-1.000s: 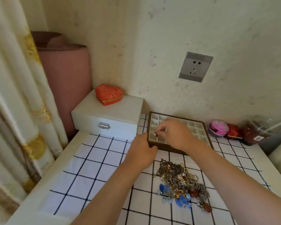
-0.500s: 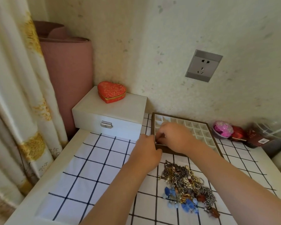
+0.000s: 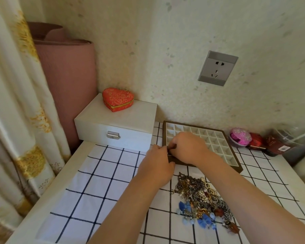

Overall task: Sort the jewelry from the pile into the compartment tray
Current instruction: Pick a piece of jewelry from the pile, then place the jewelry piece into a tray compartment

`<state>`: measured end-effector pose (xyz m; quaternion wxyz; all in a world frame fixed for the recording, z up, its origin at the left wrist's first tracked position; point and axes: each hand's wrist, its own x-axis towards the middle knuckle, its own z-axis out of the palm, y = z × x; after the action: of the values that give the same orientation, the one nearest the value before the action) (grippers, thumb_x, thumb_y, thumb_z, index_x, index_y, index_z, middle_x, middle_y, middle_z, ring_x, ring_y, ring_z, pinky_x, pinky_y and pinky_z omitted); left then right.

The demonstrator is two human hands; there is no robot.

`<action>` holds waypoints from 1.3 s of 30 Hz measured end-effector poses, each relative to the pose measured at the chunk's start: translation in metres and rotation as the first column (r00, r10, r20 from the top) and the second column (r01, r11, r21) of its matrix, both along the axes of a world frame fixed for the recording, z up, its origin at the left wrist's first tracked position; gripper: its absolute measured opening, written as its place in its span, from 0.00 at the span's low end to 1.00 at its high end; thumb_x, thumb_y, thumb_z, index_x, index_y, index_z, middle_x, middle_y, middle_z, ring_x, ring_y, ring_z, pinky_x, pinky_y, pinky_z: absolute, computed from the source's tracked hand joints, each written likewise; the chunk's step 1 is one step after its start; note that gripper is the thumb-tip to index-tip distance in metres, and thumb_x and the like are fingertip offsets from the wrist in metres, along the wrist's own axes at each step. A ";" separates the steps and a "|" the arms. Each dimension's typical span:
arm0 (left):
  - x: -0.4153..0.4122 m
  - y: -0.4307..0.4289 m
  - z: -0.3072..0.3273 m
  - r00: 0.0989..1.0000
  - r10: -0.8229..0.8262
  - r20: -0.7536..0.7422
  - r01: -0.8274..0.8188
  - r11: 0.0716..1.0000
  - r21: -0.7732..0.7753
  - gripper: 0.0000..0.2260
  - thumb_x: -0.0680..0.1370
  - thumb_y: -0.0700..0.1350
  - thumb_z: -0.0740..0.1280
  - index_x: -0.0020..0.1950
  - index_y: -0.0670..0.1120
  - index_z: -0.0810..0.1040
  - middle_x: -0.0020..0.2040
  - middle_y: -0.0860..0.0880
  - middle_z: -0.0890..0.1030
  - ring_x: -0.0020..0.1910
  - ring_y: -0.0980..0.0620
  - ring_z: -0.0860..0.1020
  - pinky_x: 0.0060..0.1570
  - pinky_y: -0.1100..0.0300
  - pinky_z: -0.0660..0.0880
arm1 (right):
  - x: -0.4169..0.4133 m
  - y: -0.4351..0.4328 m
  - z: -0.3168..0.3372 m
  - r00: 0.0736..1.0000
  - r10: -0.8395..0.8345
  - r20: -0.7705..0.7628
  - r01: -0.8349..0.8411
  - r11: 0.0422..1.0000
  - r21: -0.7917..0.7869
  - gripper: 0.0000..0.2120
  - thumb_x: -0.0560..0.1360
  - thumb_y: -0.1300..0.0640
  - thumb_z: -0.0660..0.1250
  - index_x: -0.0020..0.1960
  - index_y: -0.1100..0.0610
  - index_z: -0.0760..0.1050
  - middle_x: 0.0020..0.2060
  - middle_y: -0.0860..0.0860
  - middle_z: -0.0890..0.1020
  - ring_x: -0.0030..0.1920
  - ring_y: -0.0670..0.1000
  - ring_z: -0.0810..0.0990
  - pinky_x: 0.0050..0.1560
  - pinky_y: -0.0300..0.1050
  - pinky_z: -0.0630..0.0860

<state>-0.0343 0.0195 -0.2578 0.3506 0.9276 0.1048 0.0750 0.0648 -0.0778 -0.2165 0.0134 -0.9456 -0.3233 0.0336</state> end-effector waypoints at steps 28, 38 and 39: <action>-0.025 -0.033 0.022 0.945 -0.272 0.181 0.258 0.961 0.099 0.08 0.79 0.49 0.67 0.57 0.56 0.78 0.50 0.60 0.76 0.51 0.60 0.73 0.53 0.58 0.76 | -0.062 -0.123 0.029 0.958 -0.058 -0.280 0.117 0.973 0.197 0.07 0.77 0.53 0.71 0.51 0.42 0.83 0.45 0.40 0.82 0.44 0.37 0.79 0.49 0.37 0.75; -0.029 -0.047 0.009 0.934 -0.356 -0.010 0.350 0.910 0.221 0.10 0.77 0.55 0.69 0.58 0.57 0.80 0.51 0.57 0.75 0.54 0.58 0.70 0.54 0.58 0.74 | -0.069 -0.135 0.002 0.959 0.035 -0.282 0.016 0.984 0.176 0.10 0.76 0.52 0.72 0.56 0.41 0.82 0.46 0.39 0.81 0.50 0.43 0.79 0.54 0.47 0.77; -0.029 -0.046 0.008 0.935 -0.355 -0.015 0.350 0.910 0.224 0.10 0.77 0.55 0.69 0.57 0.57 0.81 0.51 0.57 0.74 0.53 0.58 0.70 0.54 0.59 0.73 | -0.067 -0.135 0.002 0.959 0.042 -0.281 0.012 0.982 0.188 0.08 0.75 0.51 0.73 0.53 0.41 0.82 0.45 0.39 0.81 0.49 0.42 0.79 0.54 0.48 0.78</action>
<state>-0.0629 -0.0264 -0.2493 0.2535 0.9636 -0.0779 0.0340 -0.0022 -0.2131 -0.2145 0.1484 -0.9230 -0.3270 0.1380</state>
